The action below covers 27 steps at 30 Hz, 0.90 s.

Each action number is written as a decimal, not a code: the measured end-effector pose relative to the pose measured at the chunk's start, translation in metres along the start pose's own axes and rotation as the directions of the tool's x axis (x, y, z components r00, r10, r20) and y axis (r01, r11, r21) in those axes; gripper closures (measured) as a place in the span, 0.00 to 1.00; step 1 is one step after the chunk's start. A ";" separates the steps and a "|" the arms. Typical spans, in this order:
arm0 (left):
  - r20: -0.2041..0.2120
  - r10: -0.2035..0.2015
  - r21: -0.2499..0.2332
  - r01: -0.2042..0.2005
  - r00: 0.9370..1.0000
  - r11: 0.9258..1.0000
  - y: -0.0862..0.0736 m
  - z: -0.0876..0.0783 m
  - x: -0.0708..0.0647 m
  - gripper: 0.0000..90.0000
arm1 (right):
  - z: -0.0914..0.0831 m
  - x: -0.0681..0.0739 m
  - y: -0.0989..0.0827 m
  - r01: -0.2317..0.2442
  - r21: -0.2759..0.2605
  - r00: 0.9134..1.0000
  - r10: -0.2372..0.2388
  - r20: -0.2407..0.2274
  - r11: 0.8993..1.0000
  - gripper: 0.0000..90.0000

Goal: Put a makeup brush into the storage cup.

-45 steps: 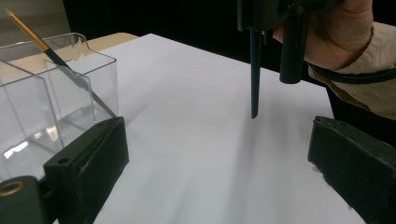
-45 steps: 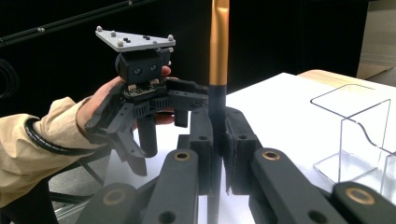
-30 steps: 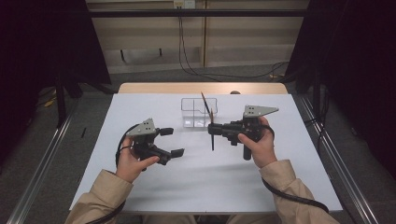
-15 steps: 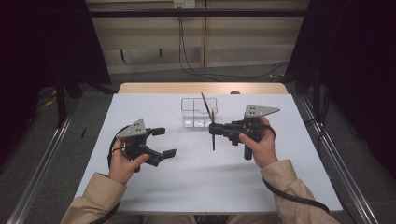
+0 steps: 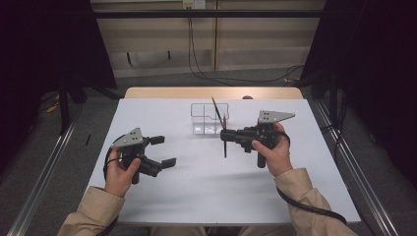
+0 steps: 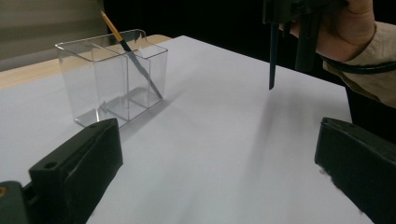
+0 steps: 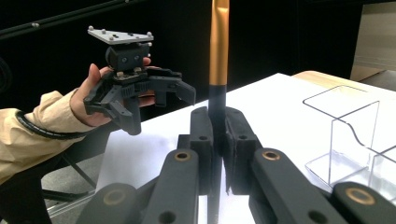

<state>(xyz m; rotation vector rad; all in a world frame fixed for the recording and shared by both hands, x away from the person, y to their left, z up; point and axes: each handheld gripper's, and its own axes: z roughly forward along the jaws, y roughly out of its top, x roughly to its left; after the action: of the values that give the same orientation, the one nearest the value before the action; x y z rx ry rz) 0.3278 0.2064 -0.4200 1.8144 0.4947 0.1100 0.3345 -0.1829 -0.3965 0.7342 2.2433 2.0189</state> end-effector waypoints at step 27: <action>-0.067 -0.018 -0.024 0.016 0.998 1.000 -0.018 -0.041 0.004 0.01 | -0.004 -0.006 0.002 0.003 -0.011 0.999 -0.003 0.039 1.000 0.93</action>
<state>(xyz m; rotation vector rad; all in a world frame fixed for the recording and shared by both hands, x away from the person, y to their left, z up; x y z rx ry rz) 0.3133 0.2483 -0.4253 1.7877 0.5541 0.1650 0.3394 -0.1890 -0.3960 0.7622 2.2090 1.9963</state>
